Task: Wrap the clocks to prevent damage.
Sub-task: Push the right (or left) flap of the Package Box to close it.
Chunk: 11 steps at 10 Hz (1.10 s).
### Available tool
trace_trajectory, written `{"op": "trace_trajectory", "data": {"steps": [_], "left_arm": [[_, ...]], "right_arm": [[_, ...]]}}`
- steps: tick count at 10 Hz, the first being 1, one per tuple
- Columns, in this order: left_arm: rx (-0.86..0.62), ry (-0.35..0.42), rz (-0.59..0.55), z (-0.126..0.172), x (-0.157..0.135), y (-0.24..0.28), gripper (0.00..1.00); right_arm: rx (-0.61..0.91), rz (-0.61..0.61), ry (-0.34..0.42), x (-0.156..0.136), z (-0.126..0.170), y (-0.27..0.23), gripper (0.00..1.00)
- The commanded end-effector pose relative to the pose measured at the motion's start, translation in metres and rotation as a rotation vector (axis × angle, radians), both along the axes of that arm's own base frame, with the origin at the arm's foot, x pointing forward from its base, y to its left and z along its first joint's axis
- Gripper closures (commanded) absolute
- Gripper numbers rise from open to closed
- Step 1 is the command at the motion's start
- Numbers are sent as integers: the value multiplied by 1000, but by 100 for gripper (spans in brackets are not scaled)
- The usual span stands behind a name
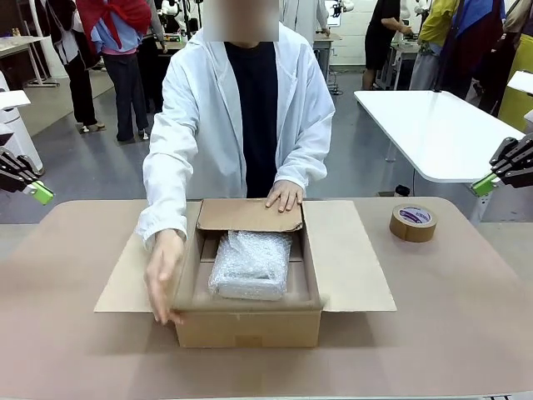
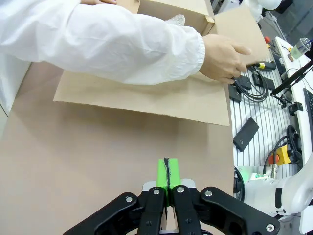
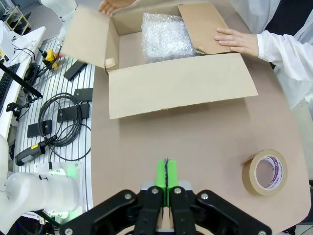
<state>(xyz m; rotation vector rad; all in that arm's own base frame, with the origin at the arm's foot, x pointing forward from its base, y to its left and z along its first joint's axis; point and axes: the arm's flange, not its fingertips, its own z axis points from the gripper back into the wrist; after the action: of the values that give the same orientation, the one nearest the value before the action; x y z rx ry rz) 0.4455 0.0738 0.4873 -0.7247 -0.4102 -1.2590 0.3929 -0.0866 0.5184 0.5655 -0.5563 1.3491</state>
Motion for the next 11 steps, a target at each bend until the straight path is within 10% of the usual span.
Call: {"op": "trace_trajectory", "data": {"steps": [1,11], "left_arm": [[-19,1,3,1,-1,2,100],[-19,1,3,1,-1,2,100]], "right_arm": [[16,-2,7,4,3,-1,99],[16,-2,7,4,3,-1,99]]}}
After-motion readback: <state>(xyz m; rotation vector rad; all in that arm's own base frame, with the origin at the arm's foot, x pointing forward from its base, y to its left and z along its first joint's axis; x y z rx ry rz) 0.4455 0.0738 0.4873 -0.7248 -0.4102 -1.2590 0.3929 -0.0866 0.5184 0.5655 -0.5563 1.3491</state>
